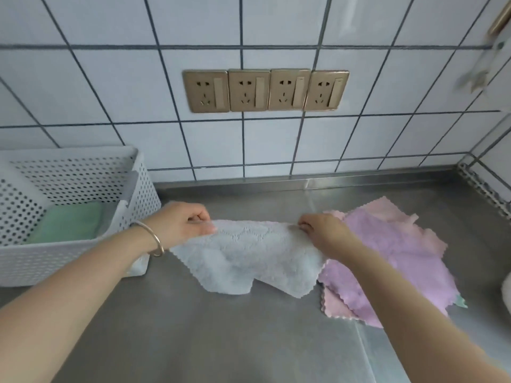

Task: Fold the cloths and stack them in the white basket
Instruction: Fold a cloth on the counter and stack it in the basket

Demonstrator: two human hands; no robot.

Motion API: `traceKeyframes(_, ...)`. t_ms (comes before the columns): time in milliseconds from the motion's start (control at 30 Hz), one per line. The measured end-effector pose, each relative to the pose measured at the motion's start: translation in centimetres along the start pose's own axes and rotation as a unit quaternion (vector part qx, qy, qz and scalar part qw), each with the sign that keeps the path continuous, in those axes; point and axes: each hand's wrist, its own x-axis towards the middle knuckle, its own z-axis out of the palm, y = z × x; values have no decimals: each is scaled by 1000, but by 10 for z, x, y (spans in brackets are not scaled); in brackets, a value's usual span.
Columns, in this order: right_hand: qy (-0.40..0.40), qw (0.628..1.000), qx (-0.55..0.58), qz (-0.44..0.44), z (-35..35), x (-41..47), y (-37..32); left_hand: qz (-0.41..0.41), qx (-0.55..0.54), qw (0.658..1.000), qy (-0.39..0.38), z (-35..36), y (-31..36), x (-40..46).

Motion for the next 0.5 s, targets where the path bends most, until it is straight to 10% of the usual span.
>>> traceKeyframes(367, 261, 961, 41, -81, -69, 33, -74, -16, 46, 945, 324, -86, -31, -5)
traceKeyframes(500, 204, 969, -8, -140, -53, 14, -64, 24, 55, 965, 255, -60, -47, -39)
